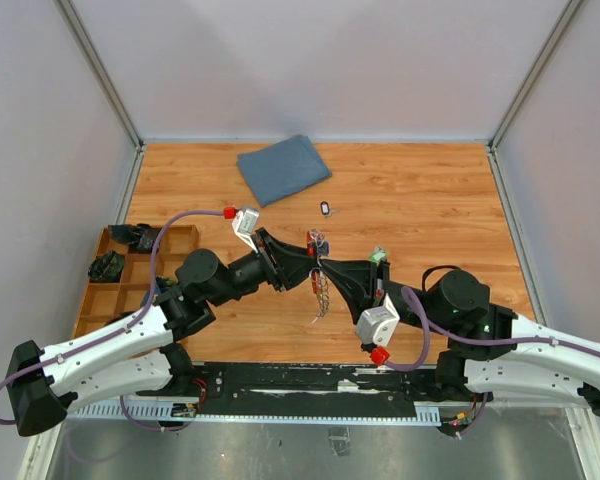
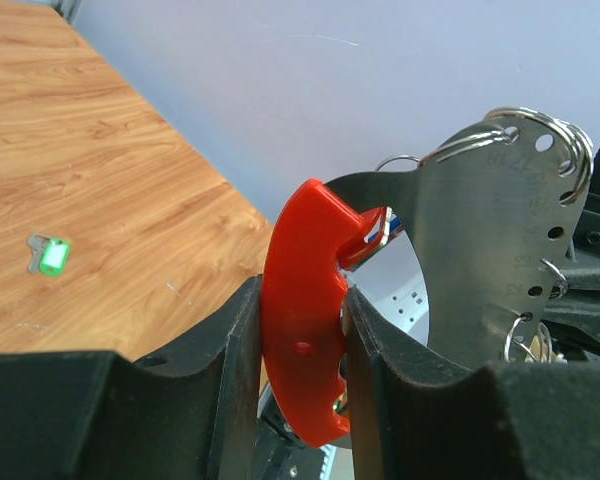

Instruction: Put the keys on the keyring

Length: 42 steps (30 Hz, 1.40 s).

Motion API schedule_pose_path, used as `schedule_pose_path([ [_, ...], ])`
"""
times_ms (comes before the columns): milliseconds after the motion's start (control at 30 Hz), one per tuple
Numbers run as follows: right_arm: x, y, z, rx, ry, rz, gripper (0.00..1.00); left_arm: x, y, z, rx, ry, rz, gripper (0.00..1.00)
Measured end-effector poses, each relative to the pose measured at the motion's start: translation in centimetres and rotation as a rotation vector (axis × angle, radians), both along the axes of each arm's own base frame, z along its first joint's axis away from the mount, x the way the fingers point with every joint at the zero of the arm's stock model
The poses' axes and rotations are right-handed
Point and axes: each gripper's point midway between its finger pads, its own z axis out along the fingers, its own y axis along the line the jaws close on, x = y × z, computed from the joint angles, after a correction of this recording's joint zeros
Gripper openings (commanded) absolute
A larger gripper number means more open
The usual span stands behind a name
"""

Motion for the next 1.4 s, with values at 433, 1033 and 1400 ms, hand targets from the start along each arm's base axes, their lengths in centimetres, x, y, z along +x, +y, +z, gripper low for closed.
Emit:
schedule_pose_path([
  [433,0.3,-0.5,0.7,0.025,-0.003,-0.026,0.10,0.0,0.0,0.0,0.001,0.001,0.001,0.01],
  [1033,0.1,-1.9,1.2,-0.084,0.109,-0.040,0.00,-0.1,-0.1,-0.2,0.018,-0.009,-0.008,0.01],
  [1400,-0.7,-2.7,0.1,-0.164,0.332,-0.039,0.00,-0.1,-0.1,-0.8,0.093,-0.019,-0.008,0.00],
])
